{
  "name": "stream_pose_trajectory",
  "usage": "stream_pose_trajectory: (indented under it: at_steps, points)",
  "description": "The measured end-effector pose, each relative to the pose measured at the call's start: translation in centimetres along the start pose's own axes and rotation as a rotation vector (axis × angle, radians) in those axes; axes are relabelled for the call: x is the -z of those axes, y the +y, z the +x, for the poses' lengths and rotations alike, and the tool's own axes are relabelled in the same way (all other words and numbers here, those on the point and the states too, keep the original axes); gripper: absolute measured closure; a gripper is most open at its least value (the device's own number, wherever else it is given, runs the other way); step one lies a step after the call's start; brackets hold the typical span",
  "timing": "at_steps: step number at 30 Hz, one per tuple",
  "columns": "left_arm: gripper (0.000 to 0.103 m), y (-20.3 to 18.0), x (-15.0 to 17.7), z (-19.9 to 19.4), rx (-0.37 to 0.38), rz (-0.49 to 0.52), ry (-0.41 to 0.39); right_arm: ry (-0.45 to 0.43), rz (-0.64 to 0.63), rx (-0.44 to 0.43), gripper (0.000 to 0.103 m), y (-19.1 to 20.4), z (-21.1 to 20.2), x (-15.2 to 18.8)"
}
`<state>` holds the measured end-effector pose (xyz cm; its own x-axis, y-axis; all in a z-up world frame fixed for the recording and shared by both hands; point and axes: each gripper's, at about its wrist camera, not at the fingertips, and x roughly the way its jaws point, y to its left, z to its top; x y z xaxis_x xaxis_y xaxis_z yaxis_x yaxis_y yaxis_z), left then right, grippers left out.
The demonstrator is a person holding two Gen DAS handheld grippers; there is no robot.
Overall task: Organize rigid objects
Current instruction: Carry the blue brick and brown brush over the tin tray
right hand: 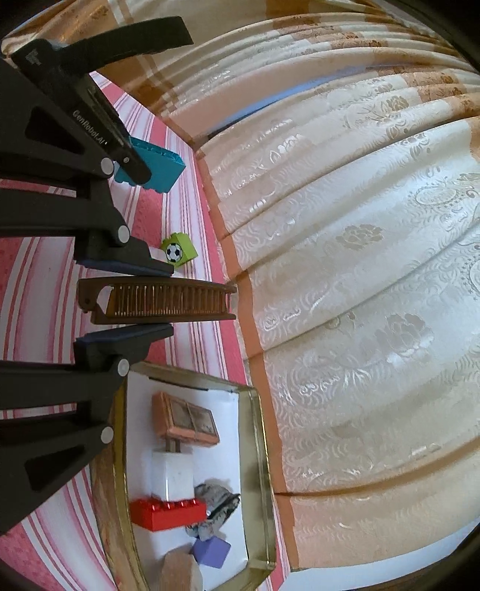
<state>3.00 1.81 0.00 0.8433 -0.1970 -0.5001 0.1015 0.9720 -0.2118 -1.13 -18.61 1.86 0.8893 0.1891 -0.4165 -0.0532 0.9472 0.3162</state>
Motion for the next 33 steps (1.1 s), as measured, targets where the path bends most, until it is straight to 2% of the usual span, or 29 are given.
stream_pose_trajectory:
  at_steps: [11, 33]
  points:
    - [0.073, -3.6, 0.6, 0.1, -0.016, 0.066, -0.023, -0.034, -0.011, 0.040, 0.075, -2.1, -1.5, -0.6]
    - [0.073, -10.0, 1.0, -0.4, 0.005, 0.136, -0.071, -0.105, -0.010, 0.128, 0.075, -7.8, -4.7, -2.3]
